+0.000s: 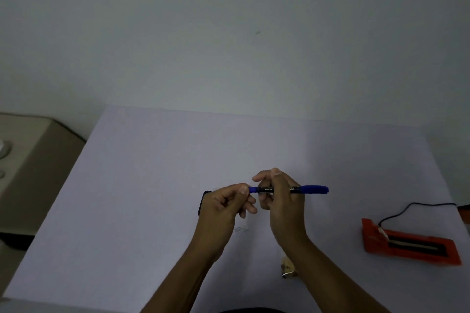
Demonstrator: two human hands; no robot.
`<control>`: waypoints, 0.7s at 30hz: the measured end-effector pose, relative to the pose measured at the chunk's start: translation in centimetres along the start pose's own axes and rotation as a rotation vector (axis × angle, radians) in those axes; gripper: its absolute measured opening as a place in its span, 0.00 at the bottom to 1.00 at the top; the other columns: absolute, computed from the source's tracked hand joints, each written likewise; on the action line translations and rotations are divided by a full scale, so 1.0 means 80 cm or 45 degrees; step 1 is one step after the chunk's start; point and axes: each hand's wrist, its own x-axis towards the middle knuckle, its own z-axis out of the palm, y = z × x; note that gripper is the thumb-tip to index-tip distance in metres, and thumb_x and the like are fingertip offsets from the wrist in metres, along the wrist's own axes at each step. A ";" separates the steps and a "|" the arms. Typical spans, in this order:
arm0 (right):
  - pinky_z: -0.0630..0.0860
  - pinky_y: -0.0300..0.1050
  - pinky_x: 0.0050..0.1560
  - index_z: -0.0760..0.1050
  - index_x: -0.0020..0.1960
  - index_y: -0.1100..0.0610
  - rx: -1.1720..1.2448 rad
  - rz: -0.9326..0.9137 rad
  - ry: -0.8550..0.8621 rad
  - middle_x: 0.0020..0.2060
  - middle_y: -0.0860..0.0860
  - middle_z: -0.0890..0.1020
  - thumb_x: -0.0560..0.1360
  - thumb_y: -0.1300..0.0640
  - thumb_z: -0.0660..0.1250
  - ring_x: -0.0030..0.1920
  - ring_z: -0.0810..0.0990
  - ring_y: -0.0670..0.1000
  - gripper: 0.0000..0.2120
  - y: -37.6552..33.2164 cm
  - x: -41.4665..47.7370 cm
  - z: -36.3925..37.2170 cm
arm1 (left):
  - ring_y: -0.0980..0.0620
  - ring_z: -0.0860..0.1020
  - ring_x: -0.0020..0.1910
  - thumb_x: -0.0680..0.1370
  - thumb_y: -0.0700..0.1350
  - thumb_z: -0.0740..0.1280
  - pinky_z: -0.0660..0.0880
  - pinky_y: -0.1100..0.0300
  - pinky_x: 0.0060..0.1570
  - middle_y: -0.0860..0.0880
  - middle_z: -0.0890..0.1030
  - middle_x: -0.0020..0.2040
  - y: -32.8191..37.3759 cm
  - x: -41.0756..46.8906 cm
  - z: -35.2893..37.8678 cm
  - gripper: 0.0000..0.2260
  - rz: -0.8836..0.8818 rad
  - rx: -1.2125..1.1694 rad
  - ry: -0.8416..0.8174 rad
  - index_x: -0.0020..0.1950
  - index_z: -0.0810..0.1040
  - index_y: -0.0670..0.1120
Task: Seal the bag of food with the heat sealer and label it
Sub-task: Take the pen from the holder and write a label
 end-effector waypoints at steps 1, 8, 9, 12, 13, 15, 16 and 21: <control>0.74 0.39 0.28 0.81 0.37 0.53 0.009 0.002 -0.006 0.25 0.50 0.78 0.78 0.52 0.57 0.27 0.75 0.46 0.17 0.003 0.003 0.004 | 0.56 0.80 0.33 0.80 0.45 0.63 0.74 0.65 0.34 0.47 0.84 0.36 0.000 0.003 -0.004 0.12 -0.006 0.007 -0.003 0.50 0.83 0.41; 0.66 0.39 0.29 0.82 0.54 0.53 0.163 0.359 -0.414 0.35 0.51 0.78 0.78 0.42 0.64 0.33 0.71 0.46 0.16 0.065 0.039 0.034 | 0.53 0.83 0.36 0.80 0.41 0.65 0.77 0.63 0.34 0.45 0.85 0.37 -0.008 0.061 -0.089 0.07 0.033 0.336 0.203 0.49 0.83 0.42; 0.66 0.40 0.29 0.82 0.55 0.54 0.170 0.462 -0.353 0.37 0.52 0.79 0.76 0.39 0.65 0.34 0.71 0.47 0.20 0.082 0.042 0.035 | 0.54 0.83 0.36 0.79 0.41 0.65 0.76 0.62 0.35 0.47 0.85 0.37 -0.018 0.071 -0.107 0.07 0.018 0.444 0.259 0.49 0.83 0.43; 0.69 0.40 0.29 0.81 0.53 0.55 -0.047 0.720 -0.175 0.40 0.53 0.80 0.78 0.40 0.62 0.34 0.73 0.47 0.20 0.140 0.049 0.029 | 0.59 0.82 0.34 0.79 0.42 0.65 0.73 0.66 0.35 0.50 0.84 0.35 -0.055 0.089 -0.151 0.07 -0.055 0.803 0.359 0.46 0.82 0.45; 0.71 0.39 0.29 0.80 0.51 0.55 -0.155 0.775 -0.172 0.42 0.53 0.80 0.80 0.43 0.62 0.35 0.74 0.48 0.17 0.157 0.048 0.027 | 0.59 0.82 0.33 0.80 0.41 0.64 0.72 0.68 0.34 0.49 0.84 0.35 -0.067 0.093 -0.160 0.07 -0.079 0.893 0.382 0.46 0.82 0.45; 0.73 0.39 0.30 0.79 0.51 0.56 -0.270 0.852 -0.222 0.44 0.54 0.80 0.81 0.48 0.62 0.36 0.75 0.48 0.12 0.187 0.042 0.025 | 0.57 0.81 0.34 0.79 0.39 0.64 0.74 0.67 0.34 0.47 0.83 0.36 -0.090 0.100 -0.166 0.07 -0.118 1.010 0.389 0.46 0.82 0.43; 0.73 0.40 0.30 0.78 0.53 0.56 -0.284 0.875 -0.253 0.45 0.55 0.80 0.81 0.51 0.62 0.36 0.75 0.49 0.10 0.197 0.038 0.026 | 0.55 0.82 0.34 0.79 0.39 0.64 0.75 0.65 0.35 0.47 0.83 0.37 -0.102 0.105 -0.166 0.07 -0.146 1.052 0.366 0.45 0.81 0.43; 0.78 0.44 0.33 0.75 0.60 0.53 -0.318 0.960 -0.331 0.46 0.55 0.80 0.81 0.50 0.61 0.38 0.78 0.50 0.11 0.223 0.030 0.045 | 0.48 0.82 0.37 0.80 0.46 0.64 0.80 0.50 0.41 0.45 0.82 0.38 -0.152 0.125 -0.141 0.09 -0.307 1.249 0.179 0.46 0.80 0.43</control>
